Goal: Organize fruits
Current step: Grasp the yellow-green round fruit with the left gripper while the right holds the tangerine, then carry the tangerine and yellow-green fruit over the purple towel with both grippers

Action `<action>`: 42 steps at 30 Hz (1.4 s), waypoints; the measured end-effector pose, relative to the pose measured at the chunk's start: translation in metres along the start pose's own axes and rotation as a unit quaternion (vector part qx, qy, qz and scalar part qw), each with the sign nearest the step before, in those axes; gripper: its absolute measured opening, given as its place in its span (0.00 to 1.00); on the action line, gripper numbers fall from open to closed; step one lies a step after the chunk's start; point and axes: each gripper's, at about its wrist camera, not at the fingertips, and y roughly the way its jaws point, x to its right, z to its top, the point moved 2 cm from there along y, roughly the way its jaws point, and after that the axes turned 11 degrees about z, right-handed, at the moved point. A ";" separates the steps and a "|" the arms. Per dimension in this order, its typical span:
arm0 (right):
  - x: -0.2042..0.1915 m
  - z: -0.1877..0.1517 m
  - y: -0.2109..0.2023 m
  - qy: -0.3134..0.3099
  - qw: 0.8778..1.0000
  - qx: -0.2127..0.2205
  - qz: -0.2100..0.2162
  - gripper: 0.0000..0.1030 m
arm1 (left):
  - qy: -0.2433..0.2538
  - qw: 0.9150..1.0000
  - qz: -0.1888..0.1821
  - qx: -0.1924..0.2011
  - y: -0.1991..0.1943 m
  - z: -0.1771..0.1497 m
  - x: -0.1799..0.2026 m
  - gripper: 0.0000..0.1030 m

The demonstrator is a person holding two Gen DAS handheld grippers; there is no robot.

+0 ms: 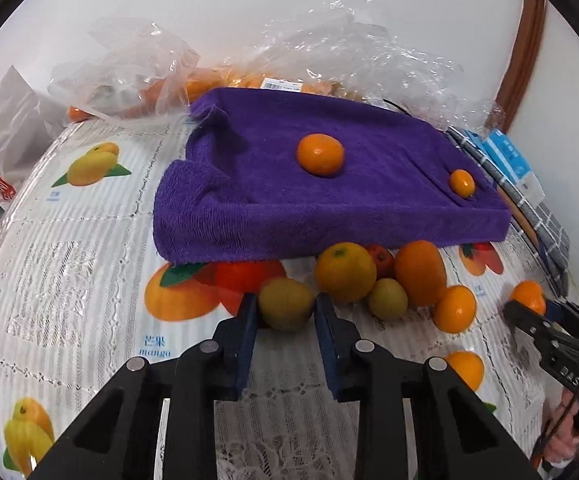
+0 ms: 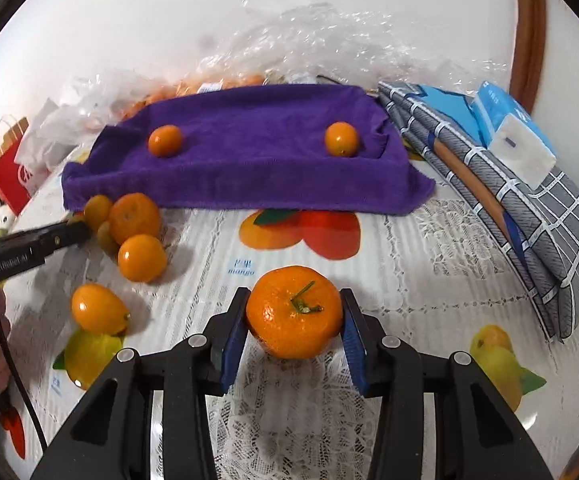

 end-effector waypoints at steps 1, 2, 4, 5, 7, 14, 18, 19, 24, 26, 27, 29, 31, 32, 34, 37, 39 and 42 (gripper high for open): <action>0.000 0.000 0.001 0.000 1.000 -0.002 -0.002 0.42 | -0.002 1.000 -0.006 0.001 -0.002 -0.002 -0.002 0.27; 0.000 0.000 0.001 0.000 1.000 -0.004 -0.007 0.42 | -0.002 1.000 -0.009 0.002 -0.004 -0.004 -0.003 0.27; 0.000 0.001 0.002 -0.001 1.000 -0.006 -0.005 0.42 | -0.001 1.000 -0.006 0.001 -0.004 -0.006 -0.004 0.27; 0.000 0.001 0.003 -0.001 1.000 -0.008 -0.004 0.42 | 0.000 1.000 -0.005 0.001 -0.004 -0.005 -0.004 0.27; -0.001 0.001 0.005 -0.001 1.000 -0.011 -0.006 0.42 | 0.001 1.000 -0.003 0.000 -0.002 -0.003 -0.002 0.27; -0.003 0.001 0.007 -0.011 1.000 -0.016 -0.009 0.42 | -0.019 0.999 -0.041 0.004 0.000 -0.003 -0.007 0.27; -0.001 0.002 -0.001 -0.006 1.000 0.004 -0.001 0.42 | -0.043 0.995 -0.076 0.050 -0.018 -0.006 -0.017 0.27; -0.001 0.002 -0.002 -0.005 1.000 0.009 0.000 0.42 | -0.044 0.994 -0.075 0.062 -0.023 -0.006 -0.017 0.27; 0.002 0.002 -0.012 0.002 0.999 0.034 -0.002 0.42 | -0.027 0.992 -0.069 0.101 -0.038 -0.006 -0.009 0.27; 0.003 0.002 -0.018 0.006 0.999 0.048 0.000 0.42 | -0.022 0.991 -0.068 0.111 -0.042 -0.006 -0.007 0.27; 0.003 0.002 -0.020 0.007 0.999 0.054 -0.002 0.42 | -0.022 0.991 -0.069 0.115 -0.044 -0.005 -0.007 0.27; 0.003 0.002 -0.025 0.006 0.998 0.066 -0.006 0.42 | -0.023 0.990 -0.068 0.118 -0.044 -0.005 -0.008 0.27; 0.003 0.001 -0.029 0.006 0.997 0.076 -0.003 0.42 | -0.026 0.989 -0.069 0.125 -0.046 -0.005 -0.008 0.27; 0.004 0.001 -0.030 0.009 0.997 0.078 0.000 0.42 | -0.027 0.989 -0.071 0.129 -0.047 -0.005 -0.009 0.27; 0.007 0.001 -0.031 0.018 0.997 0.079 0.003 0.42 | -0.027 0.988 -0.077 0.130 -0.048 -0.006 -0.008 0.27; 0.012 0.001 -0.032 0.033 0.996 0.082 0.005 0.42 | -0.030 0.988 -0.075 0.130 -0.048 -0.006 -0.009 0.27; 0.012 0.001 -0.034 0.037 0.996 0.086 -0.001 0.42 | -0.031 0.987 -0.073 0.139 -0.051 -0.006 -0.009 0.27; 0.009 0.005 -0.038 0.040 0.996 0.084 0.001 0.42 | -0.038 0.986 -0.076 0.146 -0.058 -0.003 -0.011 0.27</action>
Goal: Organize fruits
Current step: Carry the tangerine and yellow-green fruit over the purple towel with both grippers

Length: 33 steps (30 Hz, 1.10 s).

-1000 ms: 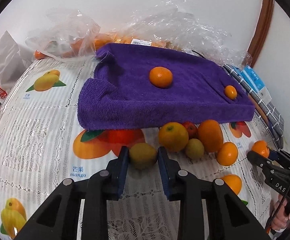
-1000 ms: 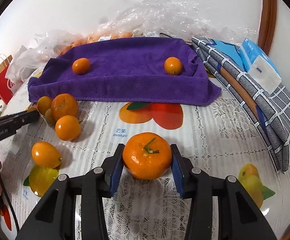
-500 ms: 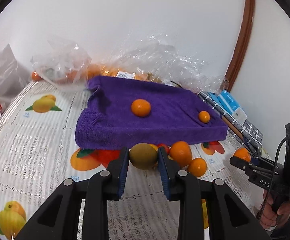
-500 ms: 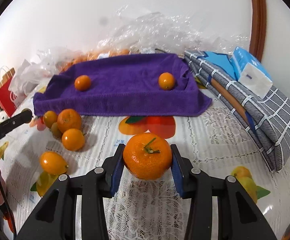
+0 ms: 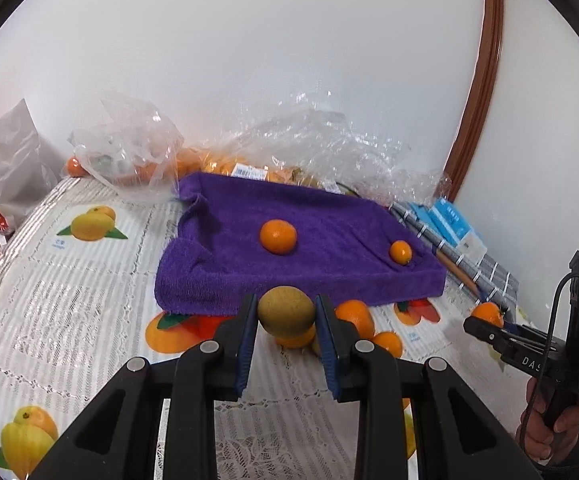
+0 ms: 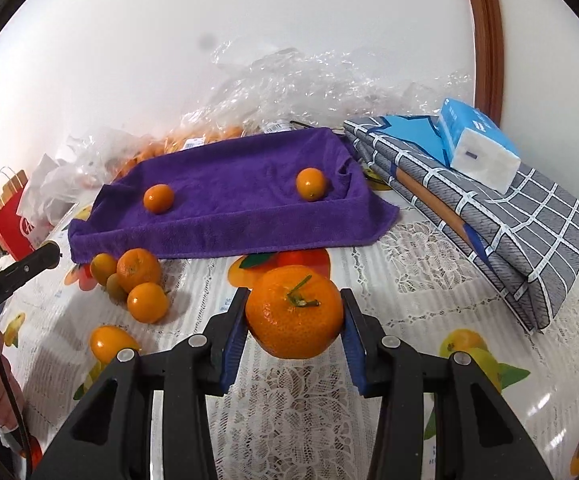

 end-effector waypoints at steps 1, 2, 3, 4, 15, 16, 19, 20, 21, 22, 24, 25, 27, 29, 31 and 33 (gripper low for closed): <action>-0.003 0.004 -0.002 -0.001 1.000 0.001 0.003 0.42 | -0.010 1.000 -0.007 -0.006 -0.001 0.002 -0.001 0.27; -0.005 0.008 -0.005 -0.004 1.000 0.003 0.005 0.42 | -0.030 0.999 -0.023 -0.019 -0.001 0.006 -0.002 0.27; -0.008 0.012 -0.007 -0.008 1.000 0.005 0.006 0.42 | -0.040 0.998 -0.034 -0.024 -0.001 0.009 -0.002 0.27; -0.012 0.020 -0.009 -0.015 1.000 0.010 0.009 0.42 | -0.045 0.998 -0.043 -0.019 -0.004 0.015 0.000 0.27; -0.040 0.090 0.009 -0.038 0.997 0.062 0.029 0.42 | -0.012 0.999 0.018 0.042 0.016 0.086 0.023 0.27; -0.041 0.095 0.014 -0.038 0.997 0.065 0.034 0.42 | -0.014 0.999 0.018 0.041 0.022 0.089 0.023 0.27; -0.043 0.106 0.028 -0.043 0.996 0.067 0.037 0.42 | -0.018 0.998 0.026 0.044 0.039 0.094 0.021 0.27; -0.042 0.109 0.034 -0.044 0.996 0.068 0.038 0.42 | -0.021 0.998 0.026 0.044 0.045 0.092 0.019 0.27; -0.041 0.111 0.040 -0.045 0.996 0.067 0.039 0.42 | -0.024 0.999 0.026 0.040 0.050 0.089 0.018 0.27; -0.040 0.112 0.046 -0.044 0.996 0.065 0.040 0.42 | -0.026 0.999 0.022 0.034 0.056 0.085 0.016 0.27; -0.035 0.110 0.056 -0.040 0.996 0.063 0.041 0.42 | -0.030 0.999 0.020 0.025 0.064 0.078 0.014 0.27; -0.031 0.107 0.061 -0.037 0.997 0.058 0.042 0.42 | -0.029 0.999 0.021 0.022 0.067 0.075 0.013 0.27; -0.024 0.104 0.067 -0.031 0.998 0.048 0.039 0.42 | -0.030 0.999 0.027 0.018 0.072 0.071 0.011 0.27; -0.017 0.103 0.068 -0.030 0.998 0.045 0.032 0.42 | -0.034 0.999 0.028 0.009 0.077 0.069 0.008 0.27; -0.010 0.104 0.067 -0.026 0.998 0.050 0.022 0.42 | -0.048 0.999 0.017 0.000 0.080 0.068 0.005 0.27; -0.002 0.106 0.064 -0.022 0.998 0.056 0.015 0.42 | -0.055 0.998 0.014 -0.001 0.082 0.067 0.002 0.27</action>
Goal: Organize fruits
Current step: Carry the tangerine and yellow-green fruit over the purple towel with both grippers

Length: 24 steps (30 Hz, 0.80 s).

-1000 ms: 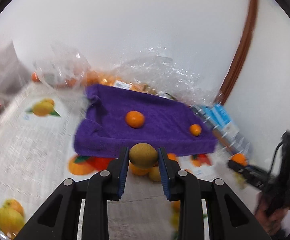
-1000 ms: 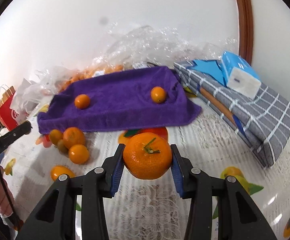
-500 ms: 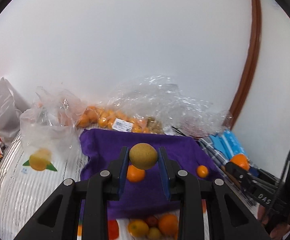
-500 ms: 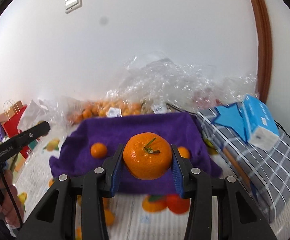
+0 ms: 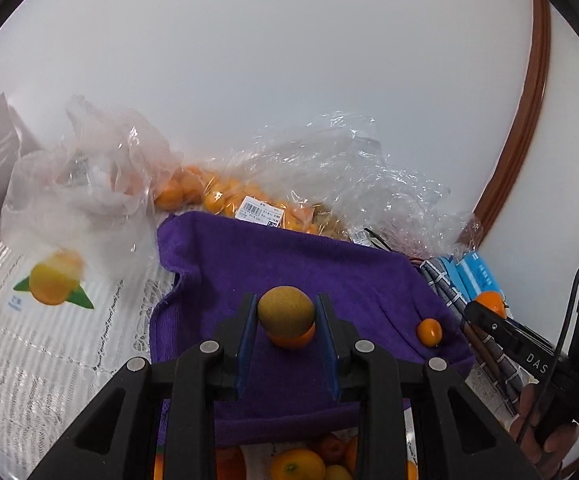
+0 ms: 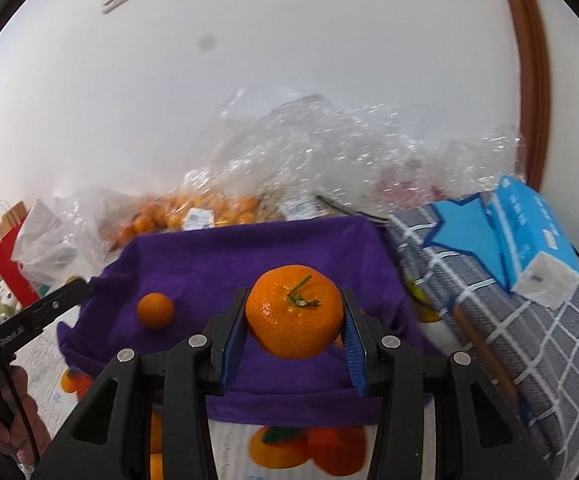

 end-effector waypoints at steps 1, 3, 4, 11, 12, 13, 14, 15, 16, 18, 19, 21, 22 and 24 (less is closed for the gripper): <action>0.004 0.000 -0.001 0.001 1.000 0.001 -0.005 0.42 | -0.001 1.000 0.000 0.001 0.000 0.000 -0.001 0.27; 0.010 0.000 0.000 0.006 1.000 0.000 -0.013 0.42 | -0.005 1.000 0.003 0.005 0.000 0.000 -0.003 0.27; 0.013 0.000 0.000 0.010 1.000 -0.001 -0.015 0.42 | -0.009 1.000 0.005 0.005 0.001 0.000 -0.005 0.27; 0.028 -0.002 0.003 0.034 0.999 -0.009 -0.012 0.42 | -0.039 0.999 0.027 0.008 0.006 0.003 -0.026 0.27; 0.028 -0.003 0.006 0.034 0.999 -0.015 -0.011 0.42 | -0.043 0.999 0.028 0.006 0.007 0.004 -0.028 0.27; 0.027 -0.004 0.008 0.033 0.999 -0.020 -0.010 0.42 | -0.046 0.999 0.028 0.002 0.009 0.003 -0.030 0.27; 0.025 -0.006 0.011 0.030 0.999 -0.025 -0.008 0.42 | -0.049 0.998 0.027 -0.001 0.011 0.003 -0.031 0.27; 0.024 -0.007 0.013 0.030 0.999 -0.030 -0.005 0.42 | -0.051 0.998 0.024 -0.006 0.013 0.003 -0.032 0.27; 0.023 -0.009 0.017 0.032 0.999 -0.038 0.001 0.42 | -0.053 0.998 0.021 -0.010 0.013 0.003 -0.033 0.27; 0.020 -0.012 0.023 0.034 0.998 -0.054 0.015 0.42 | -0.053 0.998 0.013 -0.018 0.016 0.001 -0.032 0.27; 0.018 -0.014 0.027 0.032 0.997 -0.062 0.019 0.42 | -0.048 0.998 0.014 -0.022 0.018 0.000 -0.030 0.27; 0.012 -0.019 0.034 0.021 0.997 -0.075 0.017 0.42 | -0.037 0.999 0.017 -0.028 0.022 -0.003 -0.025 0.27; 0.010 -0.020 0.036 0.016 0.997 -0.080 0.015 0.42 | -0.033 0.999 0.018 -0.031 0.024 -0.005 -0.023 0.27; 0.006 -0.023 0.040 0.009 0.996 -0.088 0.015 0.42 | -0.024 0.999 0.020 -0.035 0.027 -0.007 -0.019 0.27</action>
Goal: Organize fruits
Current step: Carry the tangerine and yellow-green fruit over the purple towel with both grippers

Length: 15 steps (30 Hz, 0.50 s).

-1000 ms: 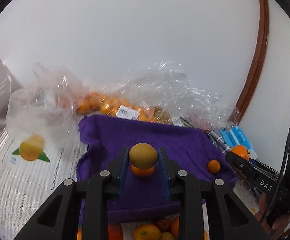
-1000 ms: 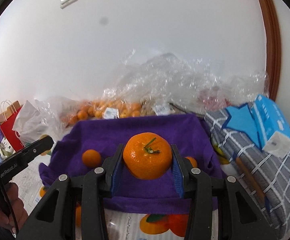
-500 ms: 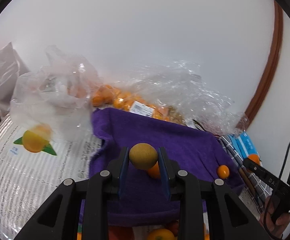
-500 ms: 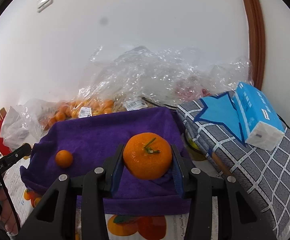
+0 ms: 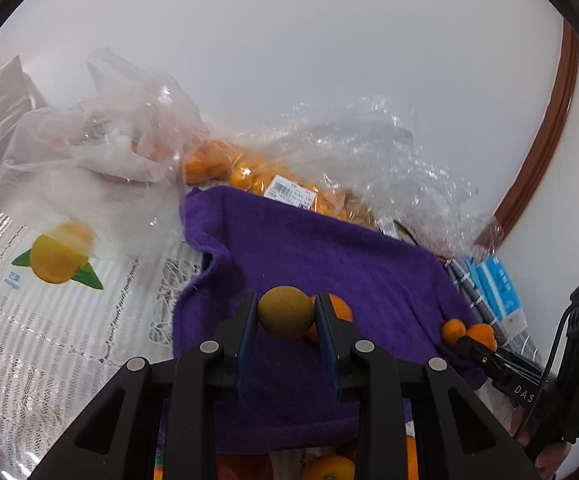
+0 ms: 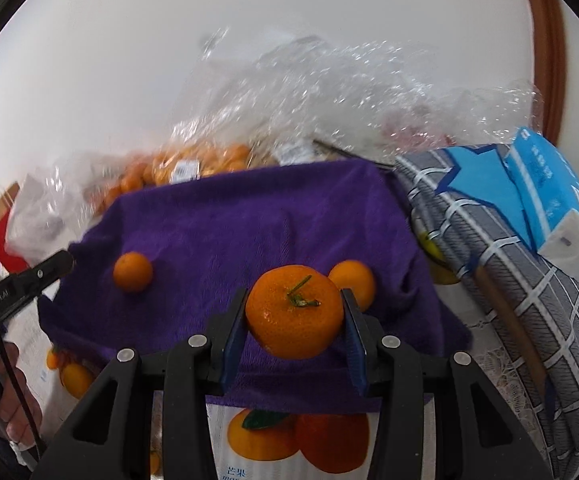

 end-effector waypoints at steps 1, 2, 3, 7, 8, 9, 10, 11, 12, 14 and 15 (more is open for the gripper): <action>-0.001 0.000 0.001 -0.001 1.000 -0.002 0.001 0.42 | 0.004 1.000 0.002 -0.002 0.001 -0.001 0.001 0.27; -0.002 -0.001 0.003 -0.002 1.000 -0.006 0.002 0.42 | 0.007 1.000 0.003 -0.003 0.002 -0.002 0.002 0.27; -0.003 -0.001 0.005 -0.004 1.000 -0.008 0.001 0.42 | 0.010 1.000 0.004 -0.005 0.003 -0.003 0.003 0.27; -0.004 -0.004 0.009 -0.004 1.000 -0.015 0.001 0.42 | 0.018 1.000 0.007 -0.014 0.007 -0.006 0.006 0.27; -0.003 -0.004 0.010 -0.003 1.000 -0.017 0.000 0.42 | 0.018 1.000 0.008 -0.016 0.008 -0.006 0.006 0.27; -0.003 -0.004 0.011 -0.003 1.000 -0.018 -0.001 0.42 | 0.017 1.000 0.008 -0.017 0.008 -0.006 0.005 0.27; -0.002 -0.004 0.012 -0.003 1.000 -0.020 -0.002 0.42 | 0.016 1.000 0.006 -0.018 0.008 -0.006 0.004 0.27; -0.002 -0.004 0.013 -0.003 1.000 -0.022 -0.003 0.42 | 0.015 1.000 0.006 -0.020 0.008 -0.006 0.004 0.27; -0.002 -0.005 0.014 -0.002 1.000 -0.023 -0.004 0.42 | 0.014 1.000 0.007 -0.021 0.009 -0.007 0.004 0.27; -0.001 -0.005 0.016 -0.003 1.000 -0.025 -0.006 0.42 | 0.015 1.000 0.008 -0.024 0.010 -0.007 0.004 0.27; -0.002 -0.005 0.017 -0.004 1.000 -0.027 -0.006 0.42 | 0.017 0.999 0.009 -0.026 0.011 -0.007 0.005 0.27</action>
